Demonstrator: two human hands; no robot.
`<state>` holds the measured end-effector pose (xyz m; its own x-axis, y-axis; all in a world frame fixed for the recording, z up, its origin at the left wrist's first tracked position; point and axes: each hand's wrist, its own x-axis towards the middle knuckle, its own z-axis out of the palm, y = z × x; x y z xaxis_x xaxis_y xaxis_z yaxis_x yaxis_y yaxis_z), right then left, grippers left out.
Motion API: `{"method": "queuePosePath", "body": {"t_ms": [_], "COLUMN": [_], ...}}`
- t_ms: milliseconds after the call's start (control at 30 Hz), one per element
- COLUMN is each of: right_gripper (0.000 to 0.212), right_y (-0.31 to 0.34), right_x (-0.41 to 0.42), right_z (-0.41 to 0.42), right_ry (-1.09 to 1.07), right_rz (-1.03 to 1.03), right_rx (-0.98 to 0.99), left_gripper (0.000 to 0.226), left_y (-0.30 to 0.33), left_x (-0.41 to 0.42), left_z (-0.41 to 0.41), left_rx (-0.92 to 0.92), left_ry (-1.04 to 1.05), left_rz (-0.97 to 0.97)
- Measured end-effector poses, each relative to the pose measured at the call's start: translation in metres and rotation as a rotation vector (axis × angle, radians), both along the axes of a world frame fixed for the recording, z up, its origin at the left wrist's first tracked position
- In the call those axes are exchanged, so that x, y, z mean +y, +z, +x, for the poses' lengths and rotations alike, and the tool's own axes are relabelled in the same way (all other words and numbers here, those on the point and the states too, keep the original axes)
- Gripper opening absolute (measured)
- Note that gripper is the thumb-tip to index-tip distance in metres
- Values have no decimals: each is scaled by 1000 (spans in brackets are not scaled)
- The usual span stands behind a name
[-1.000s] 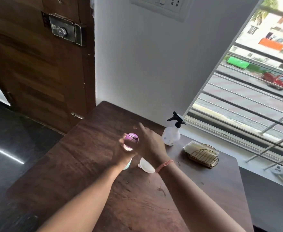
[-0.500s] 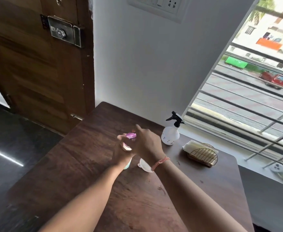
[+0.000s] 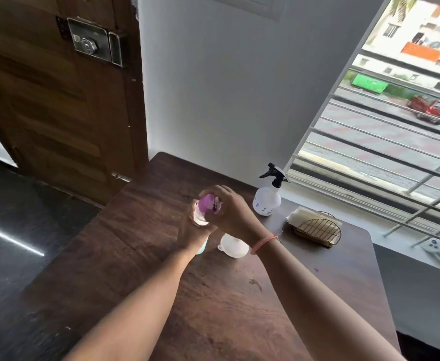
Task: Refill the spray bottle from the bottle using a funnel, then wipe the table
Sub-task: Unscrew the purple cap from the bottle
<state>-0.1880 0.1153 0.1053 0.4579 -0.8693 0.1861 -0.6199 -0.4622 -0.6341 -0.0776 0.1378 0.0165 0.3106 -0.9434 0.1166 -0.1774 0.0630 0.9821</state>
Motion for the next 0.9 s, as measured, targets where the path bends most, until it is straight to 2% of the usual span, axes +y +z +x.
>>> {"method": "queuePosePath", "body": {"t_ms": [100, 133, 233, 400, 533, 600, 700, 800, 900], "right_gripper": [34, 30, 26, 25, 37, 44, 50, 48, 38], "right_y": [-17, -29, -67, -119, -141, -143, -141, -132, -113], "right_x": [0, 1, 13, 55, 73, 74, 72, 67, 54], "right_z": [-15, -22, -42, -44, -43, -45, -44, -42, -42], "right_ry": [-266, -375, -602, -425, -191, -133, -119, -146, -210], "right_rz": [129, 179, 322, 398, 371, 327, 293, 205, 100], "right_rx": [-325, -374, -208, 119, 447, 532, 564, 487, 373], "left_gripper": [42, 40, 45, 40, 43, 42, 61, 82, 73], "left_y": [0, -2, -4, -8, -10, -9, -5, 3, 13], "left_x": [1, 1, 1, -2, -1, -1, 3, 9, 10], "left_z": [-1, 0, 0, 1, 3, 5, 9, 13, 17], "left_rx": [21, 32, -2, 1, 24, 29, 38, 44, 43], "left_ry": [14, 17, 29, 10, -20, -37, -95, -134, -70], "left_rz": [-37, -29, -16, -28, -59, -85, -147, -126, -184]}}
